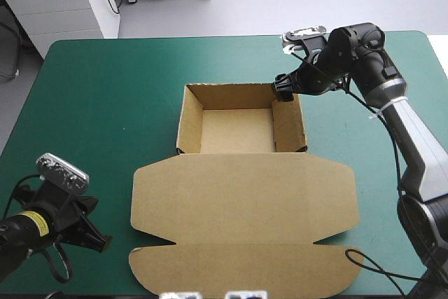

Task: Fold the box

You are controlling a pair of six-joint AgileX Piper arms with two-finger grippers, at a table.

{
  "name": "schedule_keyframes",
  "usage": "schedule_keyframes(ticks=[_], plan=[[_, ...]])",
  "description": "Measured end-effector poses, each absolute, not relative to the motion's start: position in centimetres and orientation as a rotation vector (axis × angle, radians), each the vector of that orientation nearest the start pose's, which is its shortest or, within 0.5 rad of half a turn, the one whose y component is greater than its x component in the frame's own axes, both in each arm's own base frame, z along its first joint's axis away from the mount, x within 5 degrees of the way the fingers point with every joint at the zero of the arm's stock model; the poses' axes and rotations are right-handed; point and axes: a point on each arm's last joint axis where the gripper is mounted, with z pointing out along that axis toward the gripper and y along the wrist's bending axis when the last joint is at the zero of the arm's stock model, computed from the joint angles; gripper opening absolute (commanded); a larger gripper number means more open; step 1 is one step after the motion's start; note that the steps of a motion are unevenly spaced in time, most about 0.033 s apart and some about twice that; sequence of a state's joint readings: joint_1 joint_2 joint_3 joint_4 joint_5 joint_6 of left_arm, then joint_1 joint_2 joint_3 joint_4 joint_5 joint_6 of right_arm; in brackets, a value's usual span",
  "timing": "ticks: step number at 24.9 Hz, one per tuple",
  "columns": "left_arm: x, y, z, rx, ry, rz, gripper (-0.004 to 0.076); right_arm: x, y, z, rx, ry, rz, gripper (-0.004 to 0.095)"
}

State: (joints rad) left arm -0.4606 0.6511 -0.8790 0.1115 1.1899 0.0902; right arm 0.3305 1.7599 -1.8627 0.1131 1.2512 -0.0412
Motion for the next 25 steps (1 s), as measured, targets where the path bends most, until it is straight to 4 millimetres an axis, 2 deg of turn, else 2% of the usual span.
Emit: schedule_keyframes(ticks=[5, 8, 11, 16, 18, 20, 24, 25], plan=[[7.9, -2.9, 32.2, 0.648, 2.413, -0.022, -0.0008, 36.8, 13.6, 36.0, -0.485, 2.658, 0.24, 0.0819], [7.9, -2.9, 31.1, 0.62, 2.428, -0.033, -0.0008, 37.8, 13.9, 34.3, -0.49, 2.698, 0.225, 0.0819], [8.0, -3.0, 30.3, 0.611, 2.433, -0.037, -0.0008, 38.8, 14.0, 32.4, -0.494, 2.743, 0.185, 0.0819], [8.1, -3.0, 30.1, 0.609, 2.429, -0.04, -0.0008, 40.1, 14.3, 29.4, -0.479, 2.813, 0.151, 0.0813], [8.1, -3.0, 30.1, 0.608, 2.427, -0.04, -0.0008, 40.6, 14.5, 28.2, -0.476, 2.837, 0.148, 0.0744], [8.1, -3.0, 30.1, 0.608, 2.427, -0.04, -0.0008, 40.8, 14.6, 27.5, -0.478, 2.853, 0.145, 0.0577], [8.2, -2.9, 30.2, 0.61, 2.423, -0.025, -0.0008, 41.1, 14.7, 26.6, -0.476, 2.875, 0.141, 0.0018], [8.2, -2.9, 30.2, 0.611, 2.422, -0.017, -0.0008, 41.2, 14.6, 26.5, -0.477, 2.875, 0.133, -0.002]])
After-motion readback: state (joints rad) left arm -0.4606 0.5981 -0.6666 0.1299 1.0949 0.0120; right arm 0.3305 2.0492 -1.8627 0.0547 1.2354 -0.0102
